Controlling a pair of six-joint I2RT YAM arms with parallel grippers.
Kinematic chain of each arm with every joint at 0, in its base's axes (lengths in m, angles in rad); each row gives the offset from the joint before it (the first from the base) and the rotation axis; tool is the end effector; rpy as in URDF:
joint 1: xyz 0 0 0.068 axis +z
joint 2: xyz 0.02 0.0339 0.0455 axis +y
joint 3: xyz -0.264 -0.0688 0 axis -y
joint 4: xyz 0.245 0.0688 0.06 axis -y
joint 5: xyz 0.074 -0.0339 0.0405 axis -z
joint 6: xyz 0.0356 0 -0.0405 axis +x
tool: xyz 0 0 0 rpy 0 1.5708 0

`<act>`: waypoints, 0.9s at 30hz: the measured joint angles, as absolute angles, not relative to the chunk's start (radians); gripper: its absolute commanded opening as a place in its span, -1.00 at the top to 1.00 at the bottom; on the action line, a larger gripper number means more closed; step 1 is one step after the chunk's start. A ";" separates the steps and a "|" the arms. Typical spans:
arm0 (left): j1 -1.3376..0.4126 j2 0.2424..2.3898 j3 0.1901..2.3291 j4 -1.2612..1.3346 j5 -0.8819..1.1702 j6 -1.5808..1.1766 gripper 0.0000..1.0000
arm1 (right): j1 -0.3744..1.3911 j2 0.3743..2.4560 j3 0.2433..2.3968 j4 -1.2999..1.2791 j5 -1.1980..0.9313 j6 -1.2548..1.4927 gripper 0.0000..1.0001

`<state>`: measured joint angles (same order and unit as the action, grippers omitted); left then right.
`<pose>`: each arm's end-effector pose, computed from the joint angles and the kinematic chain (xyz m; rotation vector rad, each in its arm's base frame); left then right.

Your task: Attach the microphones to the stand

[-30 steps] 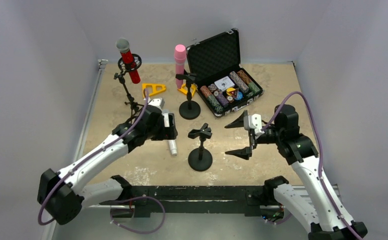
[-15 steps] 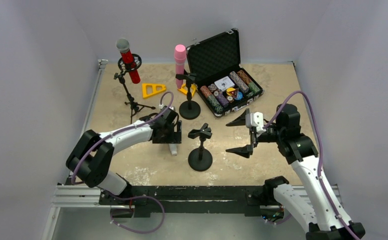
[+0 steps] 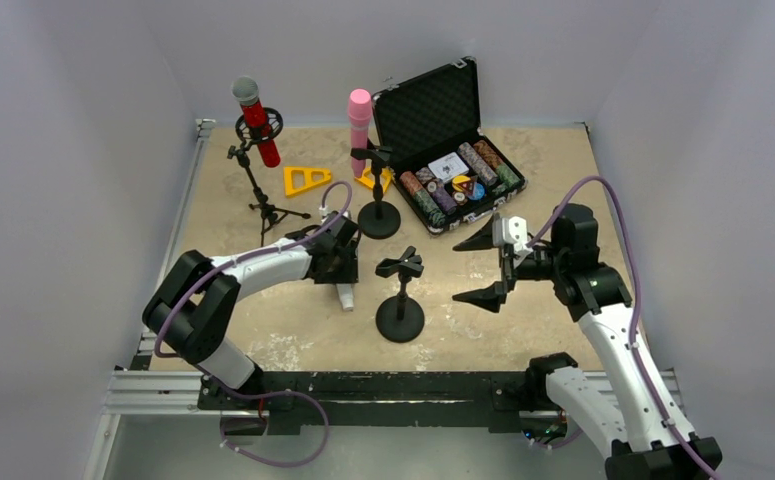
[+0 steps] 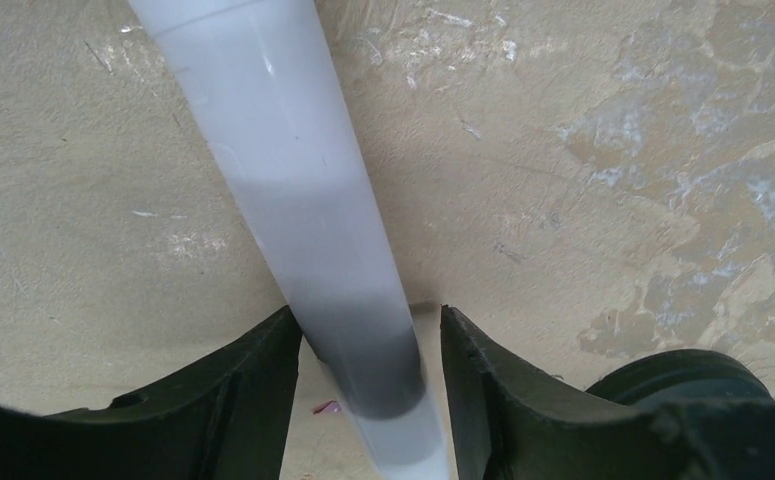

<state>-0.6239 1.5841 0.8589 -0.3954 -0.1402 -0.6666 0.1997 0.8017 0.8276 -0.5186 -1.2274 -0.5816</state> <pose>0.2417 -0.1678 0.1615 -0.1007 2.6893 -0.2196 0.1458 0.0637 0.3288 -1.3039 1.2934 0.9784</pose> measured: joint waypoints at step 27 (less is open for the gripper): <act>-0.624 0.659 0.590 -0.517 -0.007 -0.577 1.00 | 0.105 0.820 0.826 -0.585 -1.380 -0.634 -0.97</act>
<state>-0.6239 0.6590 0.5903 -0.5175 -0.0071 -0.5770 0.1047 0.8200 0.8265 -0.5850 -1.3804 -0.6342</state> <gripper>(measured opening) 0.417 0.986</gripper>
